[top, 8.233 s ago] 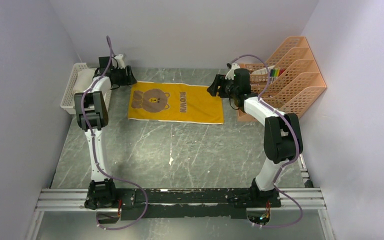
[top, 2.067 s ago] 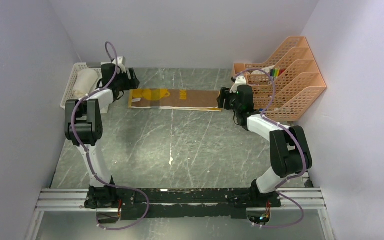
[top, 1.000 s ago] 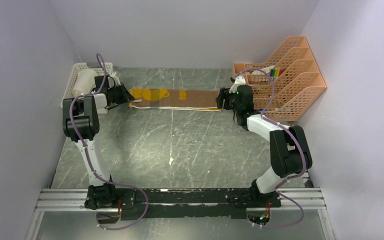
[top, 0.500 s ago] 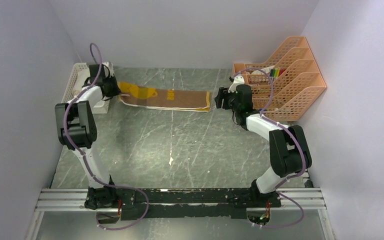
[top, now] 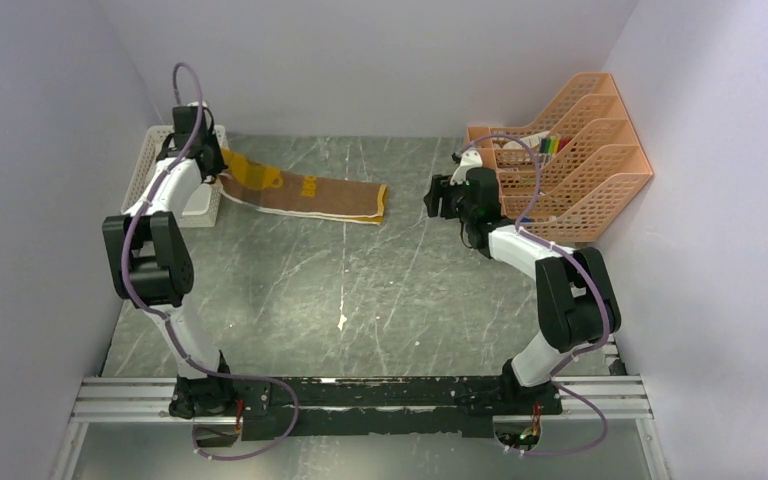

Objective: Roll the towels
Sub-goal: Fold the towel at the center of the board.

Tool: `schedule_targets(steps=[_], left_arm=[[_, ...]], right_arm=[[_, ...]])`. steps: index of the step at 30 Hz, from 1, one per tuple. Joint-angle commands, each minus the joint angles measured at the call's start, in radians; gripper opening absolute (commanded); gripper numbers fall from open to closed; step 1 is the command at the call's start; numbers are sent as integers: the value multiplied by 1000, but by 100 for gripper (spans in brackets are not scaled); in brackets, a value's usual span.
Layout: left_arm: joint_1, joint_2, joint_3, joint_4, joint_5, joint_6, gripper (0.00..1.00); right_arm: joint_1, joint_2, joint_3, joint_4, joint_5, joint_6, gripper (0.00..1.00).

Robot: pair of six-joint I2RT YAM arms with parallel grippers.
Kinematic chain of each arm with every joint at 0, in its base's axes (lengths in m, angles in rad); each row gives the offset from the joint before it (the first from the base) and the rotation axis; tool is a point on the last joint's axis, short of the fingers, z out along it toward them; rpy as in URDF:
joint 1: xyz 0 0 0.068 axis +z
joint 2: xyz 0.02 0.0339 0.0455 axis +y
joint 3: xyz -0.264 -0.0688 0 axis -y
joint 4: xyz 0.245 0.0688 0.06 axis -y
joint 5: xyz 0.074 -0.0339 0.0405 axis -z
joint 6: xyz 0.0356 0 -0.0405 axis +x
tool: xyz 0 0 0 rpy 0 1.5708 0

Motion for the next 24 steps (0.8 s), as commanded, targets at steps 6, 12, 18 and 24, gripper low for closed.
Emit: schedule_targets(steps=[6, 12, 18, 24], left_arm=[[-238, 134, 166, -141, -128, 95, 7], [-336, 242, 256, -160, 16, 72, 7], [-420, 348, 329, -157, 164, 8, 7], [-460, 364, 330, -33, 396, -93, 7]], right_arm=[[14, 23, 44, -38, -27, -14, 62], [21, 19, 35, -37, -47, -2, 62], [31, 18, 20, -32, -49, 4, 62], [33, 10, 13, -28, -48, 4, 62]])
